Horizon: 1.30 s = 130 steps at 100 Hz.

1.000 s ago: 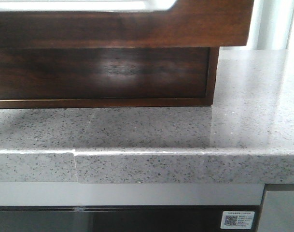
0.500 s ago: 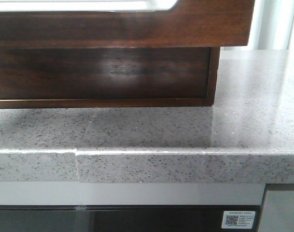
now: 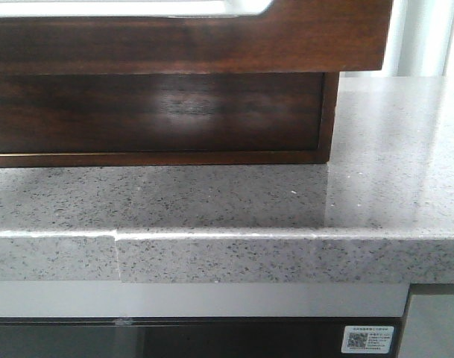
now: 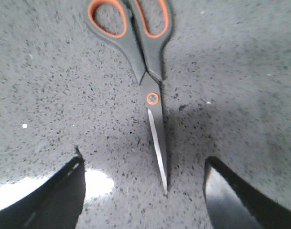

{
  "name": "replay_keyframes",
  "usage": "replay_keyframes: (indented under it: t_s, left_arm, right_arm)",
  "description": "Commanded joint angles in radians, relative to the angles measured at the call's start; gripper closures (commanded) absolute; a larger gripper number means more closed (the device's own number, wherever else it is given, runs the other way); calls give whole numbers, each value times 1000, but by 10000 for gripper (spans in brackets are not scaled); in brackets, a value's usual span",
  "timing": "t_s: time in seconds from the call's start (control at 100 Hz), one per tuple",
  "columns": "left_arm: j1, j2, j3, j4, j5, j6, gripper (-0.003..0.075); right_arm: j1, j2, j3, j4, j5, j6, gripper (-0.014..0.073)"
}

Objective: Put scissors in drawer with both arms
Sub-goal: 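Lower the right gripper over the grey-and-orange scissors and grasp them, then lift the scissors with the right gripper and carry them over the drawer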

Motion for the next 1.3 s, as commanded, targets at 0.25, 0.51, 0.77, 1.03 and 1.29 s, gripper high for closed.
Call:
replay_keyframes:
  t_s: [0.25,0.51,0.77,1.03,1.29]
  left_arm:
    - [-8,6,-26,-15,-142,-12,344]
    - [-8,6,-24,-15,-145,-12,344]
    - [-8,6,-24,-15,-145,-12,344]
    - [-8,6,-24,-15,-145,-12,344]
    - [-8,6,-24,-15,-145,-12,344]
  right_arm:
    - [-7,268,-262,-6,117,-83,134]
    - [-7,390,-365,-10,164,-123,242]
    - [-7,445,-410,-10,216,-141,249]
    - [-7,445,-410,-10,239,-150,249]
    - [-7,450,-410,-10,237,-156,251]
